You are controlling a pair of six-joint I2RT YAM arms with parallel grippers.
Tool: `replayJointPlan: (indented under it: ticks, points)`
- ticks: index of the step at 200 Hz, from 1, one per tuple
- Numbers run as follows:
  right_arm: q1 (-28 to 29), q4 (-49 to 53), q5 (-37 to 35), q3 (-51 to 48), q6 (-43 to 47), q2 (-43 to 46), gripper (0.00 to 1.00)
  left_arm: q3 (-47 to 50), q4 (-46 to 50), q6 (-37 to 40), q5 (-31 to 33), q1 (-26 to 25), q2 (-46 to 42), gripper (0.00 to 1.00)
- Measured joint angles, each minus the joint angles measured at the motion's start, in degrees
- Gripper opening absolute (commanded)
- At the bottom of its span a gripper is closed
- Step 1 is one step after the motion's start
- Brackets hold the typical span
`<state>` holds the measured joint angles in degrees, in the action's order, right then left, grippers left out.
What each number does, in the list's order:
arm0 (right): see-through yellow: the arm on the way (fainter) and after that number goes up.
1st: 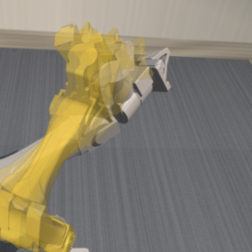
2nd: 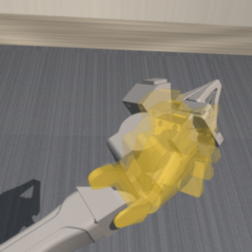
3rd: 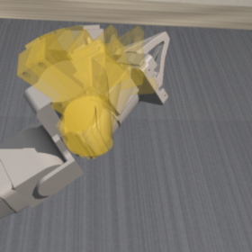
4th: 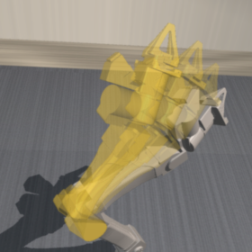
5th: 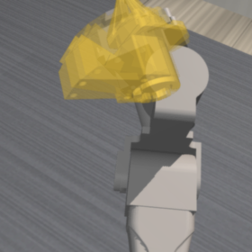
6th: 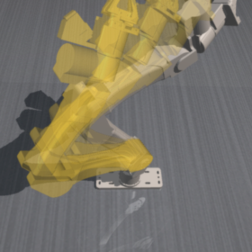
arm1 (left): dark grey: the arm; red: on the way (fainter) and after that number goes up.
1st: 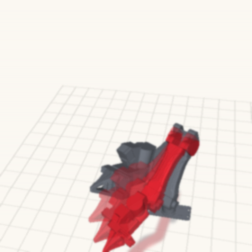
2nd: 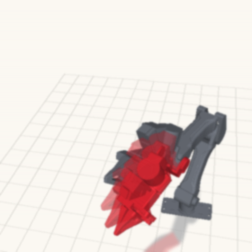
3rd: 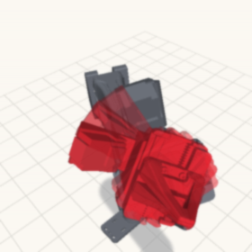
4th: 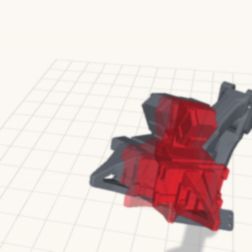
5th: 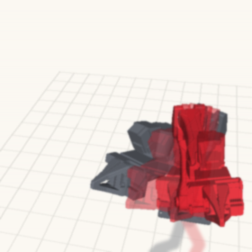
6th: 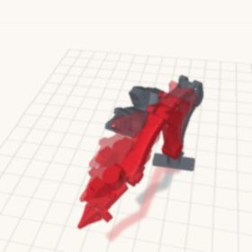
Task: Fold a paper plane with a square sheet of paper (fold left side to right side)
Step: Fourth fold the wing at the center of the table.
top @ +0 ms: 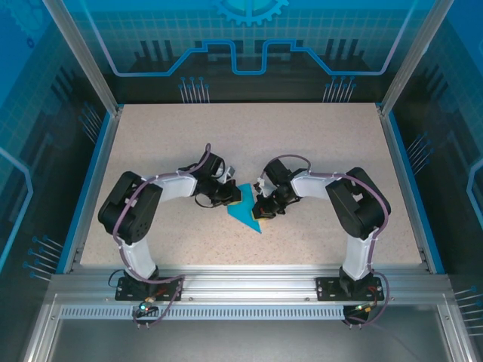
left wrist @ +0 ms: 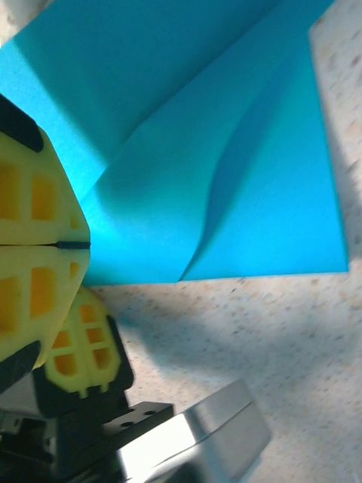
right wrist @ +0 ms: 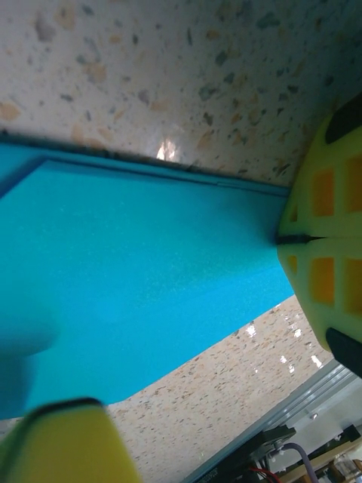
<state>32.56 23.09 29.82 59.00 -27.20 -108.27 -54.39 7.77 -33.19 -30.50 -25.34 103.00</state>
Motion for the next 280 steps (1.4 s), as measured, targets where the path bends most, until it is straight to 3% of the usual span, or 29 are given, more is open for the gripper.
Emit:
replayJointPlan:
  ticks: [81,280]
  points:
    - [0.50,1.09,-1.11,0.74,0.04,-0.09,0.00,2.51,-5.11,0.79,-3.87,-3.87,0.15,0.03]
    - [1.05,3.02,-2.64,1.88,0.68,-0.46,0.00,2.36,-4.87,1.88,-0.13,-4.85,3.45,0.00]
